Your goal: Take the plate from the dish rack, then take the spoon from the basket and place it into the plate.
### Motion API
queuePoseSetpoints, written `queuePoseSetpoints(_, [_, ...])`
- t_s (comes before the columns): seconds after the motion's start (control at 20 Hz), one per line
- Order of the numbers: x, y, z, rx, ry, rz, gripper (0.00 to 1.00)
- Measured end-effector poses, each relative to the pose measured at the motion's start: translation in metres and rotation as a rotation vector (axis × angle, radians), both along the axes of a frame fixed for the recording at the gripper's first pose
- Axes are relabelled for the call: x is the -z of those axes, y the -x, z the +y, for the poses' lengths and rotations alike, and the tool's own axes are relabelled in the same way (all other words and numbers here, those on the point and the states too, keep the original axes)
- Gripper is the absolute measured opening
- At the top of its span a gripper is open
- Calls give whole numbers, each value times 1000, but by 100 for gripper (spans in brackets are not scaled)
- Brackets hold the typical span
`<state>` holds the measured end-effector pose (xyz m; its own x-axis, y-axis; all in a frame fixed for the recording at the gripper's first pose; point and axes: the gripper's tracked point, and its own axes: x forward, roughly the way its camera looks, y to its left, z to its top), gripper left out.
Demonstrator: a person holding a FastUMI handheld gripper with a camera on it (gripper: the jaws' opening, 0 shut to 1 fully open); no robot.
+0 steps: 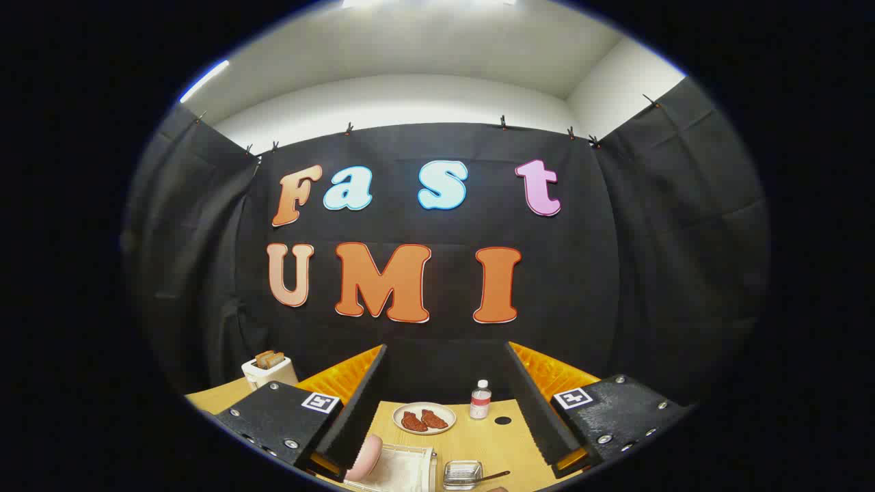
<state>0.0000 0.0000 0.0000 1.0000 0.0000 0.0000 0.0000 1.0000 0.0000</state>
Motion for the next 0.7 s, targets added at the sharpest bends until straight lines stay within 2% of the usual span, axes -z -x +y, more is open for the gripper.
queuePoseSetpoints(0.25, [2, 3, 13, -27, 8, 20, 98])
queuePoseSetpoints(0.7, [7, 3, 6, -13, 6, 39, 98])
